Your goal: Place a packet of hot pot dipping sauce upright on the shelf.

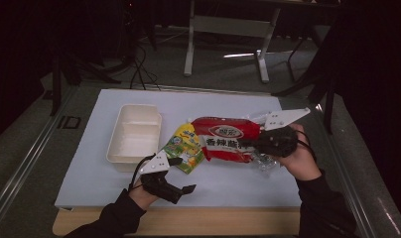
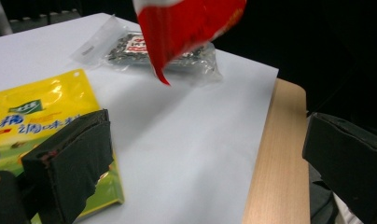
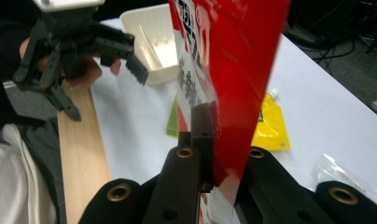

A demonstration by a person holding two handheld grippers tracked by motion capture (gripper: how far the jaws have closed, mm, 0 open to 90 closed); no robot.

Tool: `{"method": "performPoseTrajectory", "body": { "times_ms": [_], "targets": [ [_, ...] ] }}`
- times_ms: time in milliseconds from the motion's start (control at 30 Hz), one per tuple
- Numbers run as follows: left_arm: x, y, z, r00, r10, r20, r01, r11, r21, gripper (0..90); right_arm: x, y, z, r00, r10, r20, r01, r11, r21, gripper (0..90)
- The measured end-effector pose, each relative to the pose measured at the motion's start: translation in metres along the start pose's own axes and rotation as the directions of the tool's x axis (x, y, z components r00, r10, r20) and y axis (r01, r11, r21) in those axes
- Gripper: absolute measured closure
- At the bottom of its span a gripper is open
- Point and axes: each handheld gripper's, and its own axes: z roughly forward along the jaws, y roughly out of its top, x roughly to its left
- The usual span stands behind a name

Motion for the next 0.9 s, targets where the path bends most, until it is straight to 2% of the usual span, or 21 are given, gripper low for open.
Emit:
{"method": "performPoseTrajectory", "body": {
  "times_ms": [133,333,433,633,900],
  "targets": [
    [-0.003,-0.008,-0.002,1.0000,0.004,-0.008,-0.004,1.0000,0.001,2.7,-0.007,0.007,0.008,0.9999,0.015,-0.007,-0.015,1.000,-0.018,89.9],
    [-0.010,-0.024,-0.001,0.9996,0.019,-0.019,-0.019,0.9994,0.027,2.7,-0.018,0.019,0.026,0.9992,0.039,-0.004,-0.039,0.999,-0.022,89.9],
    [-0.012,-0.032,-0.003,0.9992,0.017,-0.037,-0.017,0.9998,0.009,2.8,-0.024,0.025,0.037,0.9992,0.039,-0.003,-0.040,0.999,-0.018,89.9],
    [-0.012,-0.038,-0.007,0.9968,0.040,-0.069,-0.040,0.9992,0.004,2.8,-0.034,0.037,0.057,0.9990,0.045,-0.002,-0.045,0.999,-0.010,89.9],
    [-0.009,-0.043,-0.006,0.9959,0.050,-0.075,-0.050,0.9987,-0.004,2.8,-0.040,0.056,0.079,0.9994,0.035,-0.001,-0.035,0.999,-0.024,89.9]
  ]
}}
